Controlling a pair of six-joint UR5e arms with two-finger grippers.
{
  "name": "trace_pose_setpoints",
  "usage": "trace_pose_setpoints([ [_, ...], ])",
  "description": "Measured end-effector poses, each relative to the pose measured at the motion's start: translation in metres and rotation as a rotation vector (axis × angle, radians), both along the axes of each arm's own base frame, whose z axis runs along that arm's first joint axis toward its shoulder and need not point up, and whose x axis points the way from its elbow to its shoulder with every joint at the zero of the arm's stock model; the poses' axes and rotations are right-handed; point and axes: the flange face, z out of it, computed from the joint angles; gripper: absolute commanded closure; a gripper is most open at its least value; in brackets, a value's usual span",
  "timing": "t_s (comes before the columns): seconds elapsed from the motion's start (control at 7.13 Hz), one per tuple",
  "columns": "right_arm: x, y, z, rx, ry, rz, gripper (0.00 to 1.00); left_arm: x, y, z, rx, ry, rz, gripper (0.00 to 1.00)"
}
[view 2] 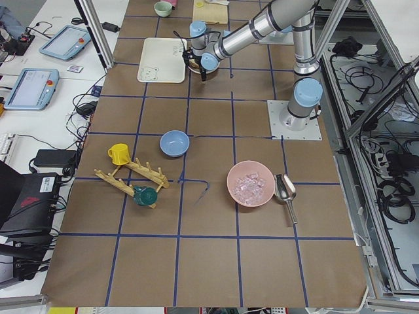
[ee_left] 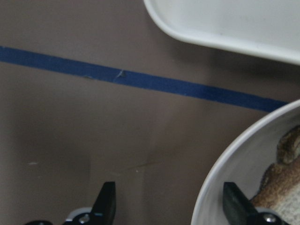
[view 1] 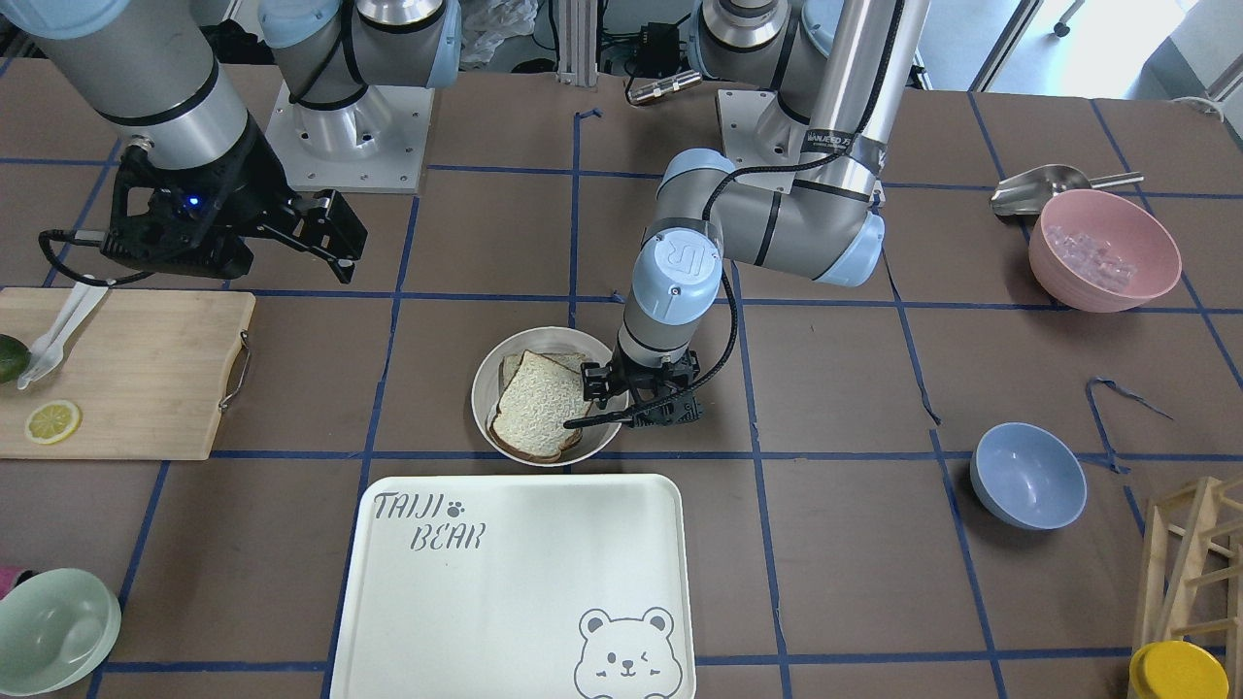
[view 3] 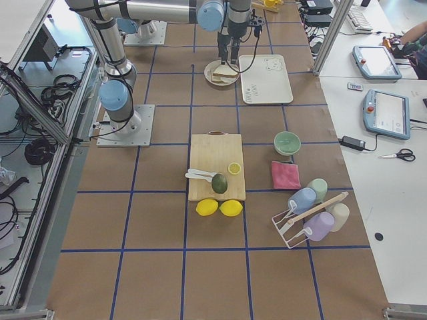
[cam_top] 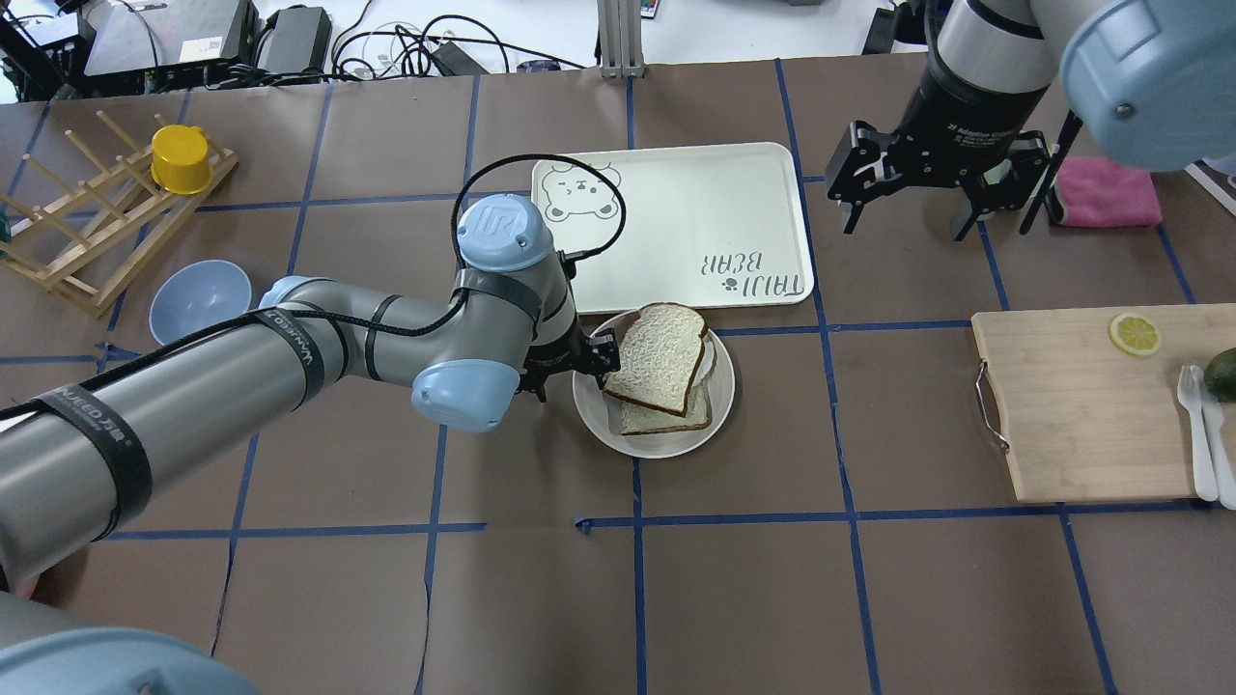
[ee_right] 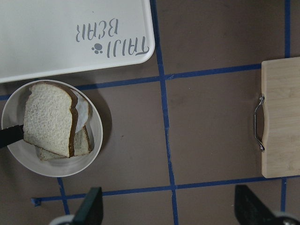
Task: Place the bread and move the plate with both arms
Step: 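Grip the rim of the white plate with the left gripper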
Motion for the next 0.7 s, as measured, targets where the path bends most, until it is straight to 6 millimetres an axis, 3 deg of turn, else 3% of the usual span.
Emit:
trace_pose_setpoints([
  [0.14,-0.0014,0.0031,0.0005,0.014,0.01,0.047,0.0,-0.0025,0.0005,-0.003,-0.002,0.002,-0.004,0.66],
  [0.7,-0.0073,0.0047,0.0061,0.004,0.062,0.154,0.0,-0.006,-0.0008,0.0057,-0.019,0.032,-0.009,0.79],
])
